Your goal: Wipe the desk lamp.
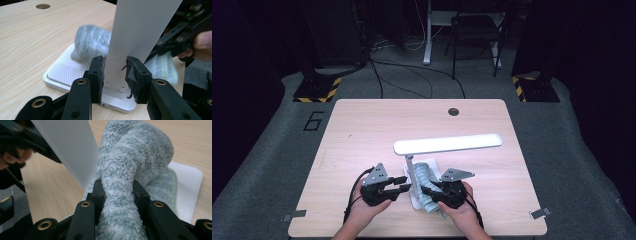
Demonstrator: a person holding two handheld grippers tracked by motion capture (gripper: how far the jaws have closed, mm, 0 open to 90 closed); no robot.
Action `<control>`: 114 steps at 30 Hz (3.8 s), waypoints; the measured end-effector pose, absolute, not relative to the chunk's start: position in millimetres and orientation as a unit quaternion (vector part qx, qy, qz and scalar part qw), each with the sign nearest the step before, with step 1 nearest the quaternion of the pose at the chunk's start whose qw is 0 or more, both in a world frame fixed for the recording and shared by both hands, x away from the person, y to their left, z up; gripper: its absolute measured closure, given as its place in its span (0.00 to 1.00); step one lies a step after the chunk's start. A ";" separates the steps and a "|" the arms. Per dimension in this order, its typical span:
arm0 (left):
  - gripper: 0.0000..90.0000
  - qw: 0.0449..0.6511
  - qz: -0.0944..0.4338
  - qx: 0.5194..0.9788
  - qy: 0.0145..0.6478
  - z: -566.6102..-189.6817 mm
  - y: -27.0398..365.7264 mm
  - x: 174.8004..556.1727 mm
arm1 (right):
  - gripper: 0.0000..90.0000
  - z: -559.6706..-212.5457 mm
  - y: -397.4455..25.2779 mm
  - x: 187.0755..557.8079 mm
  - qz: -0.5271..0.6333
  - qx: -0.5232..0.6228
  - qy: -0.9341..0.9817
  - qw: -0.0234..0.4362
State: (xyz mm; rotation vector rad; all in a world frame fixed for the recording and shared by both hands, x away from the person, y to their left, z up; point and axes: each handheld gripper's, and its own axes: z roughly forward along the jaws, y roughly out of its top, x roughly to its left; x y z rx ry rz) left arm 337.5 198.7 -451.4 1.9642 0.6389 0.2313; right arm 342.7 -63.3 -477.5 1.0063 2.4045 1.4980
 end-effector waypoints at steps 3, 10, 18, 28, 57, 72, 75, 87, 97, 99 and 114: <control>0.74 0.507 0.098 0.814 0.267 -451.6 198.6 337.3 | 0.77 -465.0 -62.5 340.7 0.515 0.336 0.786 0.067; 0.74 0.507 0.098 0.814 0.266 -451.5 198.4 337.2 | 0.77 -436.7 -62.8 334.6 0.538 0.321 0.776 0.078; 0.74 0.506 0.098 0.815 0.266 -451.2 198.8 337.6 | 0.77 -414.6 -65.2 332.0 0.580 0.326 0.744 0.067; 0.74 0.515 0.095 0.808 0.272 -450.3 198.5 338.6 | 0.77 -420.7 -61.5 336.6 0.549 0.310 0.772 0.086; 0.74 0.517 0.094 0.806 0.272 -450.6 197.7 338.6 | 0.76 -492.4 -71.0 342.4 0.561 0.332 0.756 0.053; 0.74 0.524 0.104 0.802 0.267 -448.0 199.5 337.6 | 0.76 -453.5 -72.0 334.5 0.613 0.309 0.724 0.066; 0.74 0.537 0.101 0.793 0.270 -443.7 200.9 336.5 | 0.76 -442.4 -71.9 333.9 0.623 0.304 0.718 0.067; 0.74 0.553 0.117 0.784 0.258 -427.5 204.1 334.2 | 0.75 -408.3 -70.3 332.7 0.642 0.288 0.706 0.079; 0.74 0.558 0.118 0.782 0.253 -418.9 203.9 329.4 | 0.75 -381.3 -71.0 326.6 0.676 0.271 0.680 0.084; 0.74 0.562 0.123 0.778 0.253 -418.2 203.4 328.5 | 0.75 -378.8 -71.4 325.7 0.681 0.268 0.677 0.083; 0.75 0.563 0.116 0.779 0.251 -417.7 204.8 329.1 | 0.75 -398.3 -69.7 331.9 0.648 0.289 0.702 0.062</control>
